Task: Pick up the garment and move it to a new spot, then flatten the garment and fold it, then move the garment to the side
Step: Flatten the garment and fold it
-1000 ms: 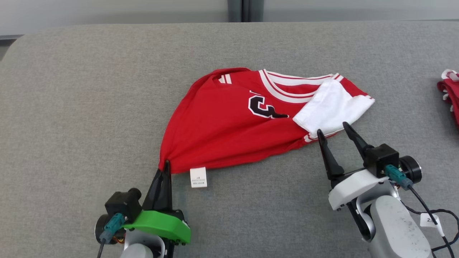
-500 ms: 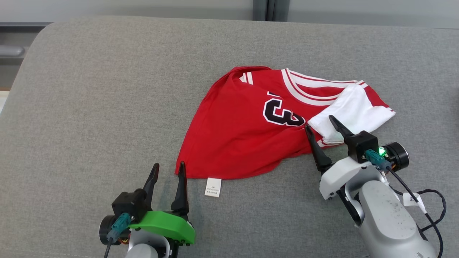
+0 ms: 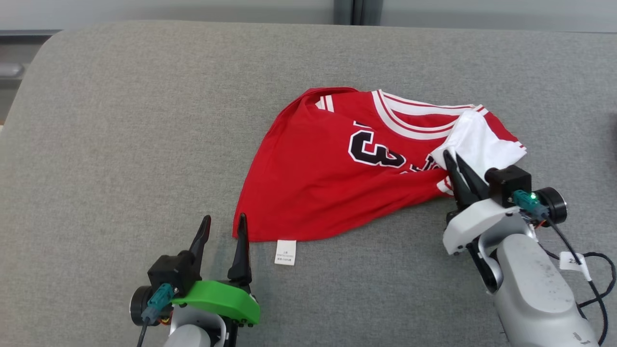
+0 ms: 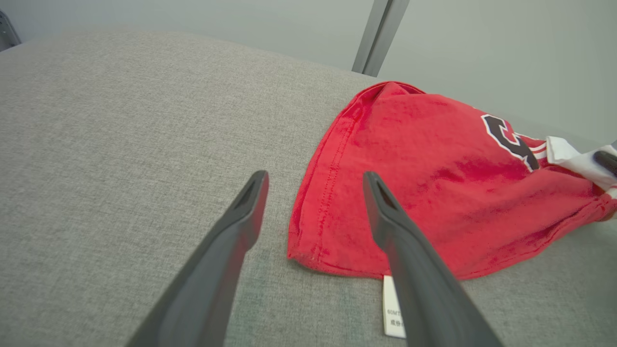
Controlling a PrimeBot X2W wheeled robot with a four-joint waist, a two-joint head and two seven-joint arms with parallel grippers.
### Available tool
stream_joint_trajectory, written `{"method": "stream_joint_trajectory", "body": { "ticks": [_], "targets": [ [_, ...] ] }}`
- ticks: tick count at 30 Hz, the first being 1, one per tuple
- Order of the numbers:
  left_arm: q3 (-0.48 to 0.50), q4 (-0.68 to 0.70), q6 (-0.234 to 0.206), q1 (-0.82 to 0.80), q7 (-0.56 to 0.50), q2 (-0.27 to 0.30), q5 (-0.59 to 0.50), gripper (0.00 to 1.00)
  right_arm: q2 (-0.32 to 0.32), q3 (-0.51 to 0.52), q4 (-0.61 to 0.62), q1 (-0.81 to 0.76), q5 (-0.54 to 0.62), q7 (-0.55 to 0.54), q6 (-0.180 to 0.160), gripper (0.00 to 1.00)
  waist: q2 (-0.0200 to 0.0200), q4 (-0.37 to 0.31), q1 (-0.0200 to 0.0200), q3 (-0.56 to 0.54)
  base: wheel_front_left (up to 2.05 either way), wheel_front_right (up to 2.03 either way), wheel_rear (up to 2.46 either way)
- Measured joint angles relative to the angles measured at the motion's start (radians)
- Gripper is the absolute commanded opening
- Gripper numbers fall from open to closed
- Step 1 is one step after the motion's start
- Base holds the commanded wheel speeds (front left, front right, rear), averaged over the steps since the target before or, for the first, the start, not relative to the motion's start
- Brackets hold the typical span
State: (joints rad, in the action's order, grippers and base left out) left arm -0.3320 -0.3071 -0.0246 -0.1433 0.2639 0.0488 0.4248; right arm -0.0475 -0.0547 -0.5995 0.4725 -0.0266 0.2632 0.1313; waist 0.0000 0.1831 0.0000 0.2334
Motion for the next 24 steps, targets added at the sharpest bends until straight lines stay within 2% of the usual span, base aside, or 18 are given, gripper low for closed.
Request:
{"method": "stream_joint_trajectory", "body": {
  "ticks": [7, 13, 15, 16, 18, 19, 24],
  "targets": [
    [0.009, -0.01, 0.008, 0.013, 0.0, 0.0, -0.018, 1.0, -0.002, 0.117, 0.173, -0.115, -0.081, 0.0, 0.0, 0.0, 0.0, -0.056, 0.0, -0.032, 0.0, 0.0, 0.0],
    [0.013, -0.025, 0.012, 0.028, 0.0, 0.0, -0.038, 1.0, 0.0, 0.208, 0.236, -0.24, -0.121, 0.0, 0.0, 0.0, 0.0, -0.12, 0.0, -0.057, 0.0, 0.0, 0.0],
    [0.014, -0.031, 0.013, 0.032, 0.0, 0.0, -0.045, 1.0, -0.002, 0.263, 0.237, -0.268, -0.136, 0.0, 0.0, 0.22, 0.0, -0.14, 0.0, -0.064, 0.0, 0.0, 0.0],
    [0.016, -0.033, 0.015, 0.033, 0.0, 0.0, -0.049, 1.0, -0.004, 0.283, 0.23, -0.282, -0.141, 0.0, 0.0, 0.27, 0.0, -0.151, 0.0, -0.068, 0.0, 0.0, 0.0],
    [0.019, -0.034, 0.015, 0.034, 0.0, 0.0, -0.052, 1.0, -0.004, 0.308, 0.208, -0.3, -0.139, 0.0, 0.0, 0.49, 0.0, -0.17, 0.0, -0.073, 0.0, 0.0, 0.0],
    [0.02, -0.035, 0.016, 0.035, 0.0, 0.0, -0.052, 1.0, -0.003, 0.311, 0.188, -0.304, -0.136, 0.0, 0.0, 1.0, 0.0, -0.179, 0.0, -0.075, 0.0, 0.0, 0.0],
    [0.021, -0.038, 0.016, 0.035, 0.0, 0.0, -0.056, 1.0, -0.004, 0.292, 0.221, -0.294, -0.087, 0.0, 0.0, 1.0, 0.0, -0.208, 0.0, -0.078, 0.0, 0.0, 0.0]
  ]
}}
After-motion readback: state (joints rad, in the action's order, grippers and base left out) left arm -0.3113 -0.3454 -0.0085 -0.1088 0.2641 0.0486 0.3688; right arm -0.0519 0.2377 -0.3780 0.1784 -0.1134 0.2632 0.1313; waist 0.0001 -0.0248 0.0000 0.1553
